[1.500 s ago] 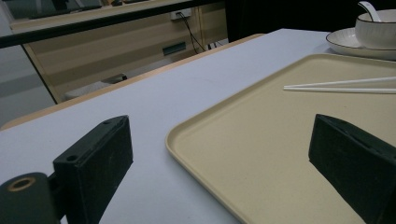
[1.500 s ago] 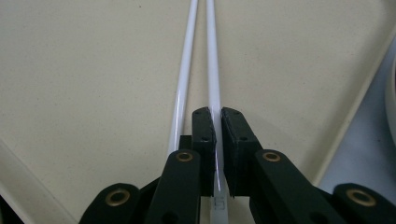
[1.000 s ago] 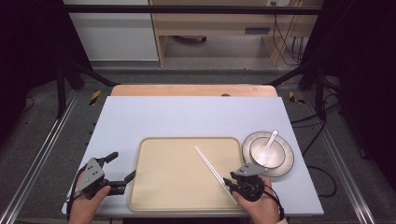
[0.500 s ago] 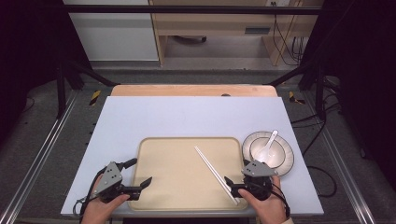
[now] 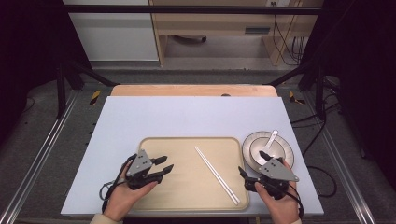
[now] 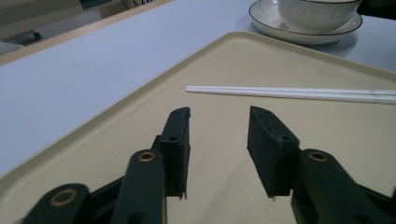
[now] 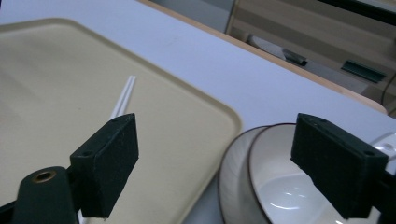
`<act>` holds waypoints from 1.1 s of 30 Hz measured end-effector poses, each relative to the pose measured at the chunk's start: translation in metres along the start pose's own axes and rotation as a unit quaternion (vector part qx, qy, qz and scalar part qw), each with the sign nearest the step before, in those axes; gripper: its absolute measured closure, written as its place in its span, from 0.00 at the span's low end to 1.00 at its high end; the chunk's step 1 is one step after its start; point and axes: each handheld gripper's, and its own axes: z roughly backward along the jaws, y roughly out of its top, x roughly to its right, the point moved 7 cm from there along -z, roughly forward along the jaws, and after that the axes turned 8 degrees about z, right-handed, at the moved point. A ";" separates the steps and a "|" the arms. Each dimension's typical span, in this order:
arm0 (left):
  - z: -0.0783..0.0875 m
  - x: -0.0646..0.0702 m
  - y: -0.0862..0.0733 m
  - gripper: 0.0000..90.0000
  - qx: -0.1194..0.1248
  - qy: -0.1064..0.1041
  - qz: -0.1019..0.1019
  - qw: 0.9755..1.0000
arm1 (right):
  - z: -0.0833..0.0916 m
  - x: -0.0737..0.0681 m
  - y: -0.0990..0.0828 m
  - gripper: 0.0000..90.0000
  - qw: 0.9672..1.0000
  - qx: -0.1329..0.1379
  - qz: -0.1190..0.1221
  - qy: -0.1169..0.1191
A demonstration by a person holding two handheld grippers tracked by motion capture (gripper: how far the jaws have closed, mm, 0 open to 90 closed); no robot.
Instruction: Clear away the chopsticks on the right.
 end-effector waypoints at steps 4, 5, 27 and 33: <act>-0.024 0.006 0.003 0.85 -0.027 -0.017 0.002 0.999 | 0.008 0.016 -0.005 0.14 0.999 0.010 -0.027 -0.035; -0.029 0.008 0.003 0.89 -0.035 -0.018 -0.002 0.999 | 0.010 0.020 -0.005 0.13 0.998 0.017 -0.036 -0.040; -0.085 0.017 0.003 0.99 -0.119 -0.007 -0.003 0.993 | 0.022 0.035 -0.016 0.10 0.996 0.049 -0.053 -0.049; -0.091 0.014 0.000 0.99 -0.128 -0.004 0.003 0.992 | 0.018 0.035 -0.019 0.11 0.996 0.046 -0.059 -0.048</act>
